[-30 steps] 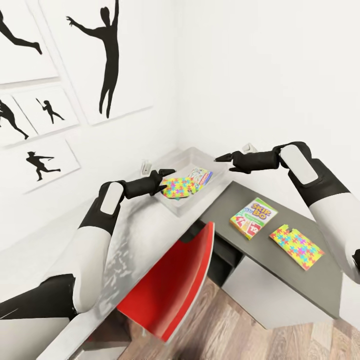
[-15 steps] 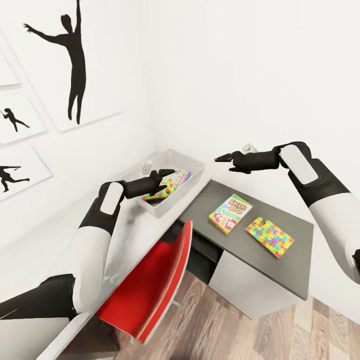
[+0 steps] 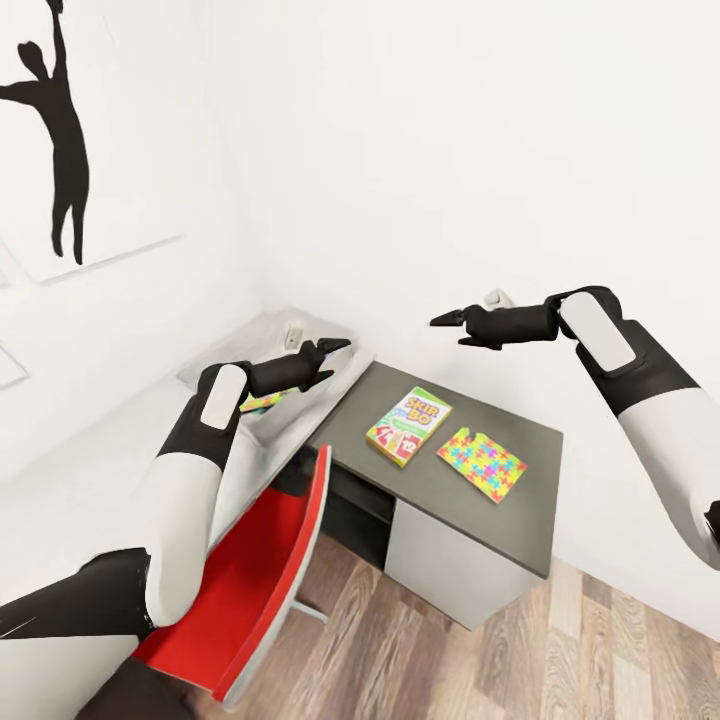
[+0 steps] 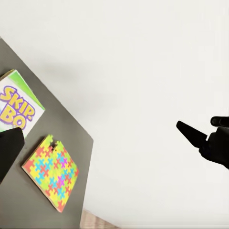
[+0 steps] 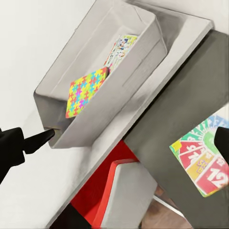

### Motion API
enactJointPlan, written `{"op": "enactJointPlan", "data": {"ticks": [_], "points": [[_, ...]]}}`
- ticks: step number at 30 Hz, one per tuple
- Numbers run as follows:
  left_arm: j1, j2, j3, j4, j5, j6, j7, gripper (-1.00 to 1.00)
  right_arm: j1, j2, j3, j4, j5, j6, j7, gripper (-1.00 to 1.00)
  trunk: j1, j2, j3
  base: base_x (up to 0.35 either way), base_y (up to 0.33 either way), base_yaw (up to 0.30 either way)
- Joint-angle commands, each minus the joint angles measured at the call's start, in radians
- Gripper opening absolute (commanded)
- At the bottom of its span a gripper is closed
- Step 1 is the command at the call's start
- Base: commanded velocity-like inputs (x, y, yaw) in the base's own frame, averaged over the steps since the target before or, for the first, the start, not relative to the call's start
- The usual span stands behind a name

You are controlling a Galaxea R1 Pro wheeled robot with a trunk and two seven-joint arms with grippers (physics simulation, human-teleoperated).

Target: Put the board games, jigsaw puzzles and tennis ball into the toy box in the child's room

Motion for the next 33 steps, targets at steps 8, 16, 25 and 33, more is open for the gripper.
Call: {"op": "enactJointPlan", "data": {"ticks": [8,16,25,33], "points": [[-0.001,-0.001,0.006,0.0,-0.006,0.007,-0.005,1.0,0.0,-0.001,0.003,0.0,0.01,0.001,0.01,1.0,0.001,-0.002,0.004,-0.099,0.039,-0.157],[-0.001,-0.001,0.006,0.0,-0.006,0.007,-0.005,1.0,0.005,0.0,0.003,0.001,0.012,0.001,0.009,1.0,0.001,-0.002,0.005,-0.049,0.035,-0.017],[-0.001,-0.001,0.006,0.0,-0.006,0.007,-0.005,1.0,0.006,0.0,0.003,0.002,0.01,0.001,0.01,1.0,0.001,-0.002,0.005,-0.008,0.009,-0.001],[-0.001,-0.001,0.006,0.0,-0.006,0.007,-0.005,1.0,0.006,-0.001,0.001,0.005,0.01,0.001,0.01,1.0,0.001,-0.002,0.005,-0.05,0.074,-0.001]]}}
